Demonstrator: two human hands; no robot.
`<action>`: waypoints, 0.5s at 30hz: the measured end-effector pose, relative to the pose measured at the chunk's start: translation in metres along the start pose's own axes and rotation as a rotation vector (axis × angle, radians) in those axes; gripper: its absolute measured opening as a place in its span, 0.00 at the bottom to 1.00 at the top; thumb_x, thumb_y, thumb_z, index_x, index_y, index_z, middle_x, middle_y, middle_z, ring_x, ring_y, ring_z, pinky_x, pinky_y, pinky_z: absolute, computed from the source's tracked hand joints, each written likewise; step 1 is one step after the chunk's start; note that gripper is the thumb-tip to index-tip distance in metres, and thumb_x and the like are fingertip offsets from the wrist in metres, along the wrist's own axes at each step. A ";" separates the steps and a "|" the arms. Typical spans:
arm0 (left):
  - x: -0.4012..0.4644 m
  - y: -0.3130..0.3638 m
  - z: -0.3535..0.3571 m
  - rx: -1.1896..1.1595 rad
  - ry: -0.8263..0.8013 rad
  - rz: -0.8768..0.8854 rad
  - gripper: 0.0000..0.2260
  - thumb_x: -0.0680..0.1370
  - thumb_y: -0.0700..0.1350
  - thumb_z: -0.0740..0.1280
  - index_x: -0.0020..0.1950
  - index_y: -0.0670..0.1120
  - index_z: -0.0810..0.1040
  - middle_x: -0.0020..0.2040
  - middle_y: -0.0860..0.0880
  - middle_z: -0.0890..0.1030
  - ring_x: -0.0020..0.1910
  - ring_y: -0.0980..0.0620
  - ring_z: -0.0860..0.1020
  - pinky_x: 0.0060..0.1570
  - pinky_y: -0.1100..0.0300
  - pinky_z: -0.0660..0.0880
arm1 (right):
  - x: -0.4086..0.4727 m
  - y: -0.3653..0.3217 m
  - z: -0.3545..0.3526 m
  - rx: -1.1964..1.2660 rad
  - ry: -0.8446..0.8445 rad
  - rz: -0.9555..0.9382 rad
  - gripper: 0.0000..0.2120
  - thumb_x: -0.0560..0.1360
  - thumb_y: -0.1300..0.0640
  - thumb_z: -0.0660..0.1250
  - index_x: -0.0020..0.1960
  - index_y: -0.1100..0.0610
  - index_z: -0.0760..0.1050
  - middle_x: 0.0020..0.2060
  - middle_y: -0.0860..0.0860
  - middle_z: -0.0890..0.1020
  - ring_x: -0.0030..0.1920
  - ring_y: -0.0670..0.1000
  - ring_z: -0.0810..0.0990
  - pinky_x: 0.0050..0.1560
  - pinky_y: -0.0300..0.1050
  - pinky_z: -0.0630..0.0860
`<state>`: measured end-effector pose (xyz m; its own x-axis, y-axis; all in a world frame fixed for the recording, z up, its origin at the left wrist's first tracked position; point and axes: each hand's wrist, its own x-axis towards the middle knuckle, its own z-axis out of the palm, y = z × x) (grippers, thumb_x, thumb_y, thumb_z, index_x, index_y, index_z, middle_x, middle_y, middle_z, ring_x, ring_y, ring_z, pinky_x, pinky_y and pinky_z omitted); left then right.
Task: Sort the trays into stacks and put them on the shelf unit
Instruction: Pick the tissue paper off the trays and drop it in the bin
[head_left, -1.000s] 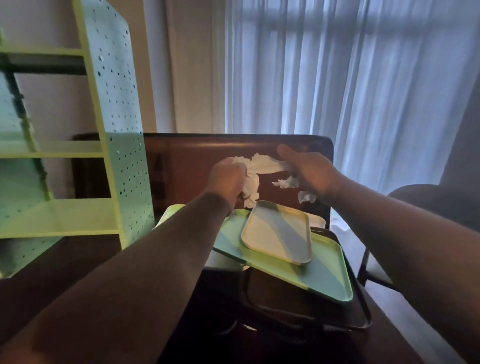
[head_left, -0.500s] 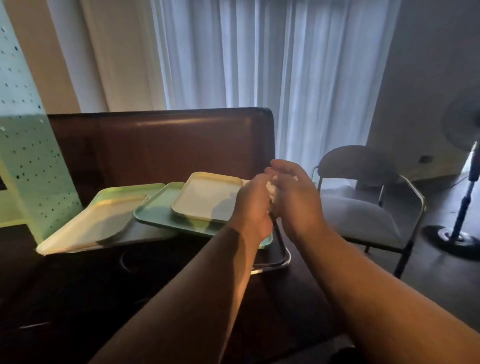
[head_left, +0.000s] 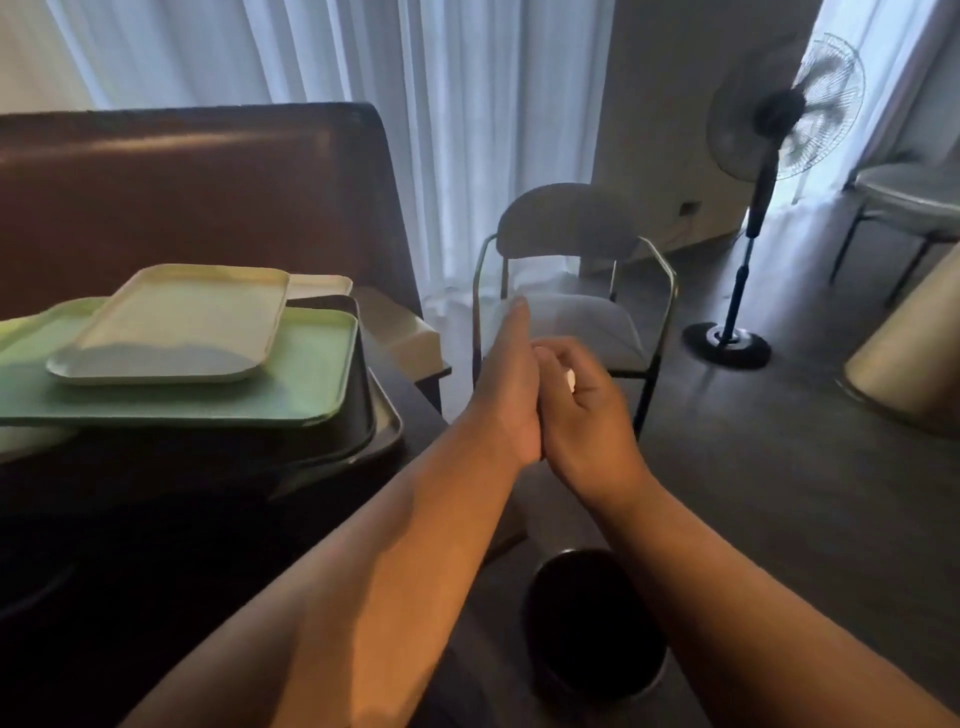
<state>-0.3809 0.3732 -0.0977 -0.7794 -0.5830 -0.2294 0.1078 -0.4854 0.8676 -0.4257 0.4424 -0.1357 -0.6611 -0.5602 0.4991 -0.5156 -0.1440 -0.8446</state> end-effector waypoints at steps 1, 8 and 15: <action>0.008 -0.012 0.003 0.043 -0.009 -0.024 0.29 0.79 0.65 0.61 0.58 0.40 0.81 0.49 0.43 0.84 0.52 0.49 0.84 0.59 0.52 0.78 | -0.002 0.011 -0.007 -0.031 0.041 0.012 0.09 0.83 0.52 0.59 0.52 0.50 0.78 0.46 0.50 0.82 0.47 0.49 0.83 0.47 0.49 0.80; 0.051 -0.087 0.020 0.739 -0.168 -0.254 0.25 0.74 0.64 0.60 0.58 0.47 0.81 0.62 0.42 0.80 0.63 0.39 0.78 0.61 0.41 0.75 | -0.022 0.110 -0.041 -0.067 0.245 0.443 0.13 0.83 0.56 0.57 0.45 0.61 0.75 0.35 0.49 0.80 0.35 0.43 0.77 0.37 0.44 0.73; 0.084 -0.106 0.031 1.402 -0.399 -0.450 0.30 0.79 0.64 0.54 0.68 0.42 0.74 0.62 0.41 0.80 0.52 0.38 0.84 0.54 0.44 0.81 | -0.038 0.184 -0.046 -0.045 0.210 0.689 0.12 0.74 0.56 0.61 0.47 0.64 0.76 0.34 0.54 0.83 0.35 0.50 0.80 0.38 0.51 0.77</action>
<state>-0.4772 0.3956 -0.1949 -0.7217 -0.2401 -0.6492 -0.6510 0.5543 0.5187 -0.5204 0.4744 -0.3007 -0.9327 -0.3422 -0.1140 0.0375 0.2223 -0.9743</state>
